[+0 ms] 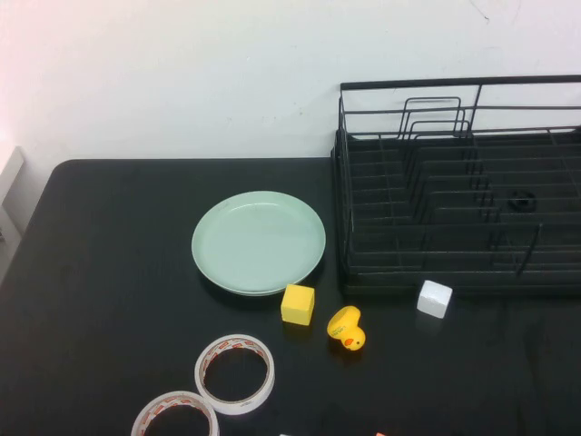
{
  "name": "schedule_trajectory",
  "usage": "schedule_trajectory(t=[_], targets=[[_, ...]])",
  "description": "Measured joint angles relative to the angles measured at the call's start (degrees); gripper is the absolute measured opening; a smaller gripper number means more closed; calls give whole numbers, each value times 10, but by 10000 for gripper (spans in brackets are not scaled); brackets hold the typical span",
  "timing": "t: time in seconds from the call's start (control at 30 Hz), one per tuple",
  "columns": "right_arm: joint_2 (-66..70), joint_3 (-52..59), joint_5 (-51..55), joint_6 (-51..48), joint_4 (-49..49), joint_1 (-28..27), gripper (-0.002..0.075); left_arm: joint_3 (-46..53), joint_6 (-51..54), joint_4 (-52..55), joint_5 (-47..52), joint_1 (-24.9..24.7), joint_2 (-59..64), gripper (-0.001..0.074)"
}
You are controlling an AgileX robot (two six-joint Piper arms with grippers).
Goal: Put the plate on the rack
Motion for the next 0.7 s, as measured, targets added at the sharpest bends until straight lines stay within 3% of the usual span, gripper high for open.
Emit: schedule_trajectory(t=[0.7], targets=[[0,0,0,0,-4,0,-2,0,0,0,0,0,0,-3]])
